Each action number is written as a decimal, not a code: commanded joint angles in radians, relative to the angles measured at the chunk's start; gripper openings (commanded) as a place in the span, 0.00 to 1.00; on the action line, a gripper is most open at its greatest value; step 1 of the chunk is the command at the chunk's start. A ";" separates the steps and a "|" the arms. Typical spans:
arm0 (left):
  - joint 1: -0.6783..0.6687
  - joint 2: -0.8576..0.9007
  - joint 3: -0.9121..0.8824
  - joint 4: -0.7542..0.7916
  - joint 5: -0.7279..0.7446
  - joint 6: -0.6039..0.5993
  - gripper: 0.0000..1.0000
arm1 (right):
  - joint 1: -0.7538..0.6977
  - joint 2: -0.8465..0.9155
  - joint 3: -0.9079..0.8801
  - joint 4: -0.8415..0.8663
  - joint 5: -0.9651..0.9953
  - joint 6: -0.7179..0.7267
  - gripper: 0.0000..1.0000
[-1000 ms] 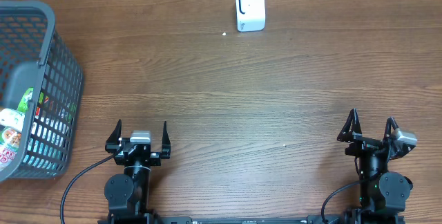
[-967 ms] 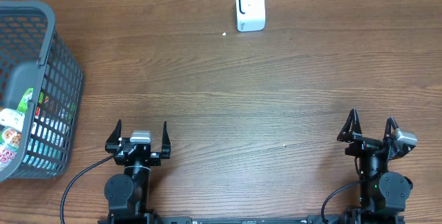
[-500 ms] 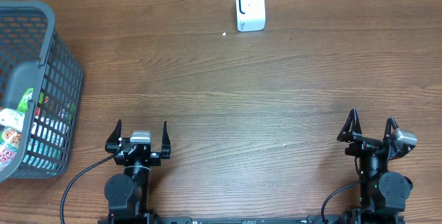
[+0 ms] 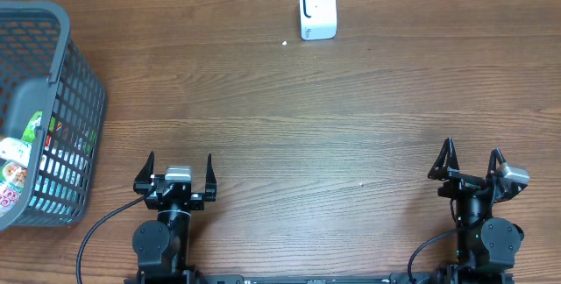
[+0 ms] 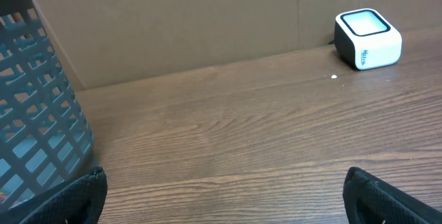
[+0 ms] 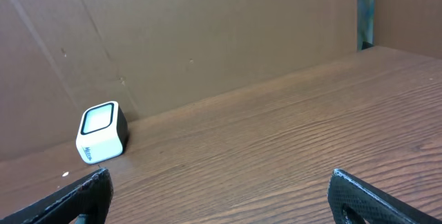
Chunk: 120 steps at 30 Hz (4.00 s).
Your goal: Scan the item barcode
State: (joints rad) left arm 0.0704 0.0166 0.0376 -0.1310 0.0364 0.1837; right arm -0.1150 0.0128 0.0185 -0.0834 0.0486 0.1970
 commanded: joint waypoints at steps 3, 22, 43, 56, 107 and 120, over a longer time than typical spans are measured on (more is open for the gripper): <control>-0.005 -0.012 -0.010 0.005 -0.010 0.011 1.00 | 0.005 -0.010 -0.011 0.005 -0.005 -0.008 1.00; -0.005 -0.012 -0.010 0.005 -0.021 0.011 1.00 | 0.005 -0.010 -0.010 0.041 -0.006 -0.008 1.00; -0.005 -0.011 0.074 -0.051 0.114 -0.127 1.00 | 0.005 -0.003 0.037 0.077 -0.212 -0.018 1.00; -0.006 0.237 0.497 -0.393 0.124 -0.195 1.00 | 0.003 0.422 0.465 0.059 -0.416 -0.042 1.00; 0.002 1.162 1.701 -1.048 -0.430 -0.601 0.89 | 0.004 1.104 1.284 -0.685 -0.671 -0.153 1.00; 0.341 1.291 1.747 -1.120 -0.443 -0.722 0.90 | 0.004 1.104 1.284 -0.794 -0.672 -0.172 1.00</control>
State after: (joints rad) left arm 0.3363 1.2919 1.7569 -1.2438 -0.4004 -0.4995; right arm -0.1154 1.1233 1.2770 -0.8715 -0.6140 0.0437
